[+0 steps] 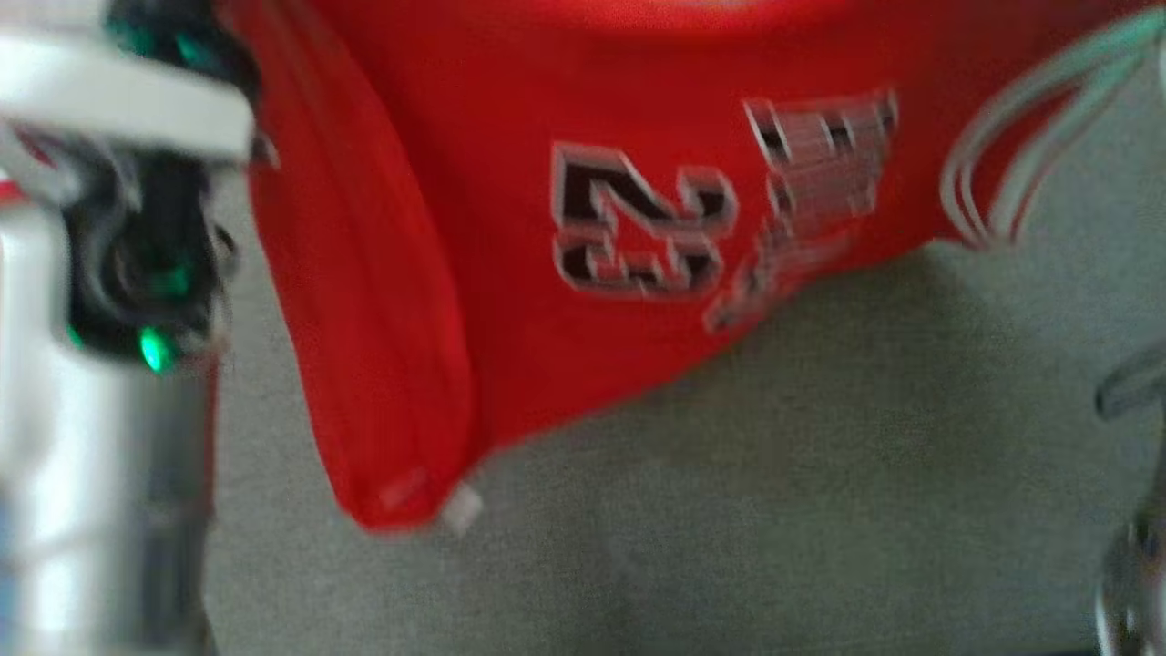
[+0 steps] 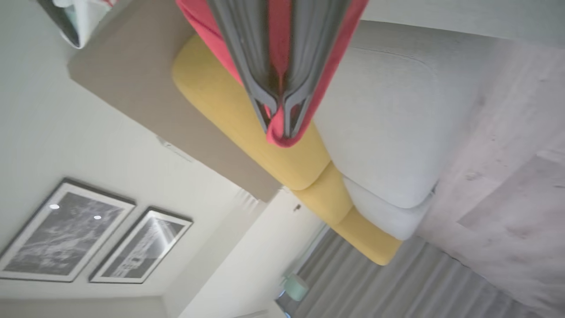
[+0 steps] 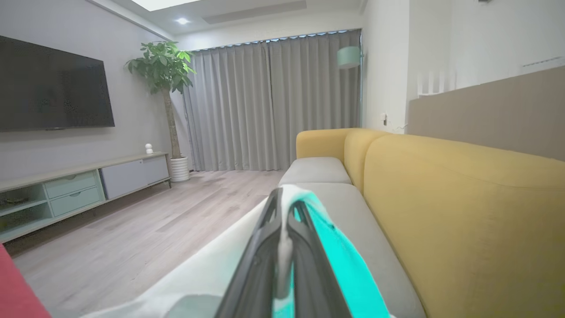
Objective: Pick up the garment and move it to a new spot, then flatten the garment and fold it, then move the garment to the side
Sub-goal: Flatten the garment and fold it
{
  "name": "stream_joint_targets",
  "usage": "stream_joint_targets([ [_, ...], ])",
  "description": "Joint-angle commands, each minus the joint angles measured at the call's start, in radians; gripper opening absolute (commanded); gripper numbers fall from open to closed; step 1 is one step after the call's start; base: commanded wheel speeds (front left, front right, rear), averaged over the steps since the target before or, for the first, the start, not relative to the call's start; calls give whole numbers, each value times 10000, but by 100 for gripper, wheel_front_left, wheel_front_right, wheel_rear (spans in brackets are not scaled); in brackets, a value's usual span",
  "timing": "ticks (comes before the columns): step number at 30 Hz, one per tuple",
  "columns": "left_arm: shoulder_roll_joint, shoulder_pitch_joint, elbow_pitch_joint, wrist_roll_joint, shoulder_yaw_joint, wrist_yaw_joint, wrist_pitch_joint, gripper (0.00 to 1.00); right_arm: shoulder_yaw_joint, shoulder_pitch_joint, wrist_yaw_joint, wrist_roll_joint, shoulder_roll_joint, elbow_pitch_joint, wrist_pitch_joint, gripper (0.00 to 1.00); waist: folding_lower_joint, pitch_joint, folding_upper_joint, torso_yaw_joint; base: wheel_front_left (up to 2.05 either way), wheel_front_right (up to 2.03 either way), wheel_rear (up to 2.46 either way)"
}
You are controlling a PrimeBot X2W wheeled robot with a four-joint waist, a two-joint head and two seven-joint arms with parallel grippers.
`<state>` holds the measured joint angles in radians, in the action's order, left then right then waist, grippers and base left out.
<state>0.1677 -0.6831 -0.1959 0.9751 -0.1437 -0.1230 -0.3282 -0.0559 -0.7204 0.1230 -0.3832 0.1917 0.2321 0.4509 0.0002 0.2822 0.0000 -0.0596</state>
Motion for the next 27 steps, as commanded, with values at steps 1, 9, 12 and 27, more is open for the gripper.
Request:
stream_joint_targets([
  [1, 418, -670, -20, -216, 459, 74, 130, 0, 301, -686, 77, -87, 39, -45, -217, 0, -2, 814, 0, -146, 0, 0, 0],
  [9, 798, -4082, 3544, -1669, 697, 946, 2306, 0, 1378, -5185, 77, 316, -130, -4568, -3956, 0, -2, 1912, 0, -459, 0, 0, 0],
  [12, 947, -5361, 4548, -2165, 743, 1435, 3461, 0, 1589, -6724, 77, 609, -56, -5665, -5768, 0, -2, 1896, 0, -510, 0, 0, 0],
  [27, 960, -939, 6954, -2649, -1124, 2485, 5075, 0, 3629, -2046, 77, -930, 1726, -6882, -3570, 0, -2, 912, 0, -187, 0, 0, 0],
])
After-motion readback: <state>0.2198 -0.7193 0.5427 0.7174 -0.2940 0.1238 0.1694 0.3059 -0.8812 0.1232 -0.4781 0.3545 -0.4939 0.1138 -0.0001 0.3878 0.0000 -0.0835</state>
